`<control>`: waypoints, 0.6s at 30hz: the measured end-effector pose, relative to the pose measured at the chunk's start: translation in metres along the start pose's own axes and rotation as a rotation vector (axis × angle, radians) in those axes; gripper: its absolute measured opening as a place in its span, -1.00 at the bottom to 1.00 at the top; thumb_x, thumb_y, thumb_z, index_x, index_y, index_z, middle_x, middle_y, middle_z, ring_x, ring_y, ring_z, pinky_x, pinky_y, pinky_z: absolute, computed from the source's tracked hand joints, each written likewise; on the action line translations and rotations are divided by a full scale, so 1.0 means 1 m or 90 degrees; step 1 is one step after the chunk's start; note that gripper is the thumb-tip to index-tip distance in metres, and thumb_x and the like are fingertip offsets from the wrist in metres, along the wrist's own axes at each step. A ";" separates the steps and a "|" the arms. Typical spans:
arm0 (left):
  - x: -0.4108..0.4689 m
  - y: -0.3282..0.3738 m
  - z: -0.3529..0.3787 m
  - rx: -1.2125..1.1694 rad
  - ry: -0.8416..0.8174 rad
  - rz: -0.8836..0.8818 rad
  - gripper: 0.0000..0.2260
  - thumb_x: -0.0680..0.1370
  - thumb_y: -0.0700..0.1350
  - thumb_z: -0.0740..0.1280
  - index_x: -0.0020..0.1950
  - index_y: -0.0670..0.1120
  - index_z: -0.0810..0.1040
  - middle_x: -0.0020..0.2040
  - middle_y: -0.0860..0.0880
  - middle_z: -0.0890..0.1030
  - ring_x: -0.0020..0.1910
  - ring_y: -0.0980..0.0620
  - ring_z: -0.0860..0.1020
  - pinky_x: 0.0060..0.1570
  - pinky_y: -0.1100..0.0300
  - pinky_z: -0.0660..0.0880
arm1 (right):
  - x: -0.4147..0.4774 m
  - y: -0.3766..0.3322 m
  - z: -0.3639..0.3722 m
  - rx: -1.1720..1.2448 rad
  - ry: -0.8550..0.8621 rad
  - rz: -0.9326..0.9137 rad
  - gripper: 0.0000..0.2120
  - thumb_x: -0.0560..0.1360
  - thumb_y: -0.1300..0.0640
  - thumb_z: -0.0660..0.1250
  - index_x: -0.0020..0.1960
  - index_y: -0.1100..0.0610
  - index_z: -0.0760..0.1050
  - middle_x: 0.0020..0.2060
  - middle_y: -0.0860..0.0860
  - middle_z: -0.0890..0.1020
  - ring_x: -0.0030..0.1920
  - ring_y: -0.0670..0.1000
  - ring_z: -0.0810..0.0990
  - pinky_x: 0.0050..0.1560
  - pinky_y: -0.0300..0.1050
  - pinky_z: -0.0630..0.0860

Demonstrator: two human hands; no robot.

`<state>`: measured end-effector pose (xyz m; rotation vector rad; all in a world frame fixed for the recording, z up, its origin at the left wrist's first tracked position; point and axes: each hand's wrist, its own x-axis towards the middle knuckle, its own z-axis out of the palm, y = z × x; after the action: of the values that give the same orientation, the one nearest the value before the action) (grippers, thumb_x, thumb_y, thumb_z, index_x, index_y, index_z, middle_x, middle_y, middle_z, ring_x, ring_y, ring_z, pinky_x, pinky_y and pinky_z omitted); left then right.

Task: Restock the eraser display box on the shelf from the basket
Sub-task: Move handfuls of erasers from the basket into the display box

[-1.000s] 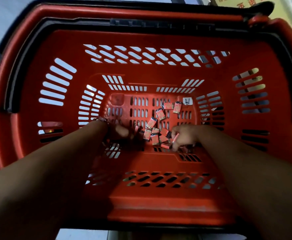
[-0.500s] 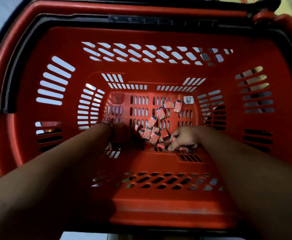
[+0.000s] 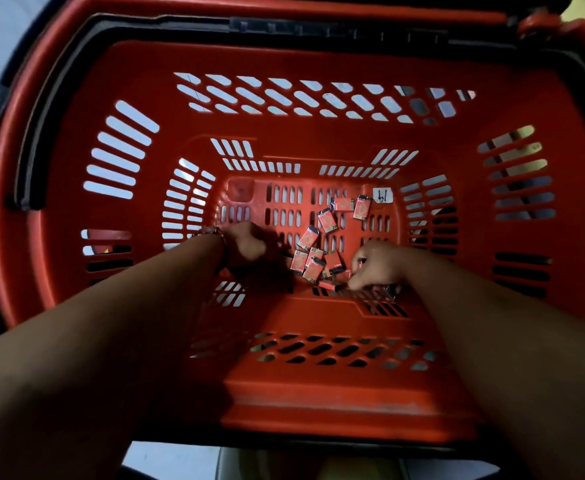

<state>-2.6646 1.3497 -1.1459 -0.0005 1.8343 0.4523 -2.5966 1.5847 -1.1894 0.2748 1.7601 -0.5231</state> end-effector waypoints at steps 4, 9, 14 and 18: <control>0.026 -0.017 0.001 -0.047 0.048 -0.040 -0.88 0.63 -0.22 0.29 0.08 -0.20 0.61 -0.12 -0.09 0.60 -0.19 -0.03 0.57 -0.23 0.19 0.49 | -0.001 0.005 -0.005 0.099 0.030 0.018 -0.77 0.43 0.14 0.52 0.07 0.11 0.60 -0.03 0.08 0.65 -0.07 0.06 0.65 -0.16 -0.08 0.59; 0.043 -0.021 0.002 0.050 0.135 -0.042 -0.74 0.56 -0.23 0.34 0.23 -0.22 0.64 0.17 -0.24 0.67 0.19 -0.23 0.61 0.19 -0.02 0.53 | 0.001 0.001 -0.010 0.212 0.131 -0.004 -0.86 0.42 0.23 0.50 -0.04 0.20 0.62 -0.13 0.14 0.68 -0.17 0.06 0.63 -0.25 -0.16 0.51; 0.058 -0.033 -0.001 -0.043 0.190 -0.016 -0.76 0.56 -0.16 0.40 0.23 -0.08 0.60 0.12 -0.07 0.65 0.09 -0.08 0.61 -0.11 0.17 0.54 | 0.008 -0.007 -0.009 0.256 0.227 -0.024 -0.85 0.45 0.16 0.51 -0.01 0.13 0.61 -0.09 0.04 0.66 -0.11 0.07 0.63 -0.18 -0.16 0.47; 0.056 -0.036 -0.005 -0.116 0.326 0.037 -0.73 0.58 -0.09 0.41 0.28 -0.06 0.56 0.04 0.05 0.58 0.06 0.06 0.53 -0.08 0.27 0.42 | 0.015 -0.013 -0.003 0.252 0.254 -0.043 -0.72 0.46 0.09 0.53 0.13 0.09 0.59 0.11 0.06 0.56 0.01 0.03 0.54 -0.02 -0.14 0.44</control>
<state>-2.6786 1.3276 -1.2072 -0.2043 2.2909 0.7076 -2.6092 1.5734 -1.2009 0.6329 2.0444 -0.9167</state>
